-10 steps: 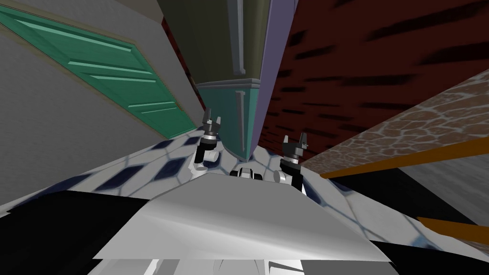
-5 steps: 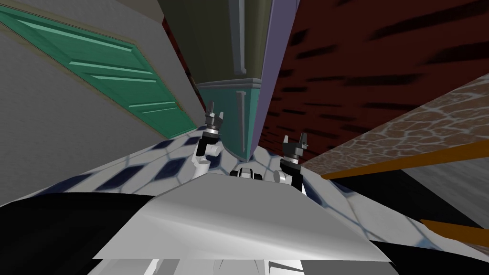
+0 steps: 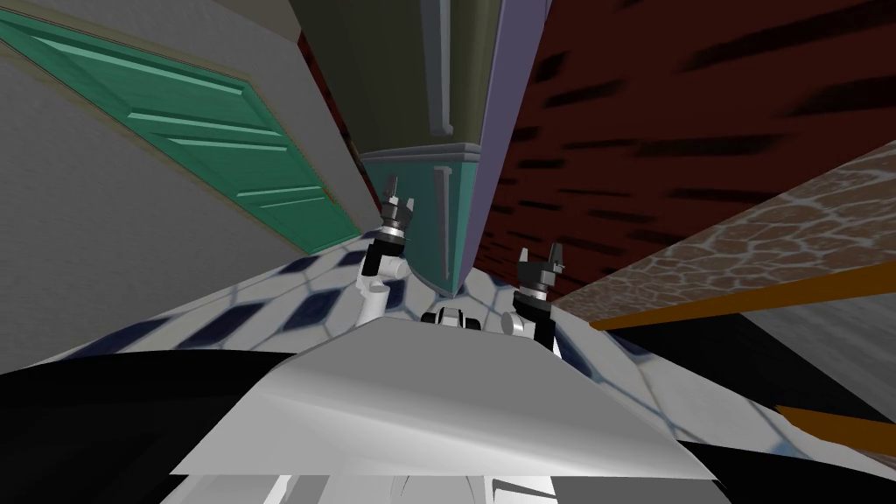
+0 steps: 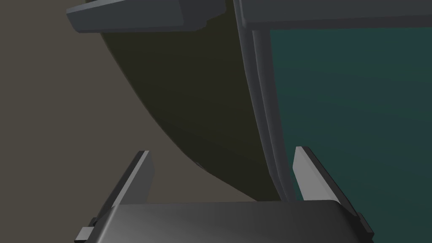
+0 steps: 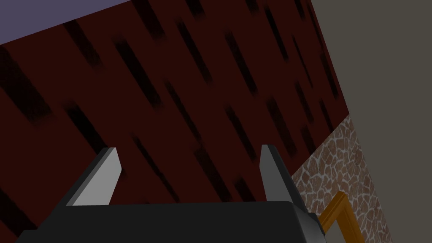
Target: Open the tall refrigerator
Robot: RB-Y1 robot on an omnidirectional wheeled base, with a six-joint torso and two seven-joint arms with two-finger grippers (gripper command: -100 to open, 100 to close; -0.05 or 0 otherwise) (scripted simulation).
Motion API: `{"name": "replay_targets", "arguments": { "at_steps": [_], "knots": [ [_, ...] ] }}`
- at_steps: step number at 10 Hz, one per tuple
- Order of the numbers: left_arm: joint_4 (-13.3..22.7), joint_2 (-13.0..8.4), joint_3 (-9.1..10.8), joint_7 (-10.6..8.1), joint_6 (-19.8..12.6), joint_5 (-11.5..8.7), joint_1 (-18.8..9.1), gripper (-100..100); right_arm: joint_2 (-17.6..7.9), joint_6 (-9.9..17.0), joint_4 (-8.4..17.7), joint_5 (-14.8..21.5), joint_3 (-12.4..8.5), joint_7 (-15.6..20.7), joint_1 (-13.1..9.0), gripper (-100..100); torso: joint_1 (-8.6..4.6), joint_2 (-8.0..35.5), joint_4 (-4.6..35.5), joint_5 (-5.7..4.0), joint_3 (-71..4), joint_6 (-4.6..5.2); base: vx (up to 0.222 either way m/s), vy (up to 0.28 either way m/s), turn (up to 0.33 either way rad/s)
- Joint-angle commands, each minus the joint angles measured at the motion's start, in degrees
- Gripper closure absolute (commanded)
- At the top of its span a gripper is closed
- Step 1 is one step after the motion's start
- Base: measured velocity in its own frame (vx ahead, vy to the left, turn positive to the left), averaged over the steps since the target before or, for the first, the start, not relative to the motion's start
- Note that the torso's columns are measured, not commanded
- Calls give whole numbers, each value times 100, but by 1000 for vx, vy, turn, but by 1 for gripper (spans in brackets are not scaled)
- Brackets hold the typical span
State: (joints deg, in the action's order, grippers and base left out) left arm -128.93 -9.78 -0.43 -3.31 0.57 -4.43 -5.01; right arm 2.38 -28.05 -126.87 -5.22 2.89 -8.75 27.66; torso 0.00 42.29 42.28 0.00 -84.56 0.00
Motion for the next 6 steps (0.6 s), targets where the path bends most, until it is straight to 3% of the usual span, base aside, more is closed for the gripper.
{"name": "replay_targets", "arguments": {
  "at_steps": [1, 2, 6],
  "knots": [
    [61, 61, 4, 9, -432, -45, -448, -100, 0, 0, 0, 0, 0, 0, 0, 0, 0, -1, 0, 0, -1, 0, 18, 7, 10],
    [61, 61, 4, 9, -502, -45, -481, -100, 0, 0, 0, 0, 0, 0, 0, 0, 0, -3, 0, 0, -2, 0, 14, 5, 2],
    [171, 173, -8, 36, -1156, -98, -1135, -100, 0, 0, 0, 0, 0, 0, 0, 0, 0, 0, 0, 0, 0, 0, 13, 9, 7]
  ]
}}
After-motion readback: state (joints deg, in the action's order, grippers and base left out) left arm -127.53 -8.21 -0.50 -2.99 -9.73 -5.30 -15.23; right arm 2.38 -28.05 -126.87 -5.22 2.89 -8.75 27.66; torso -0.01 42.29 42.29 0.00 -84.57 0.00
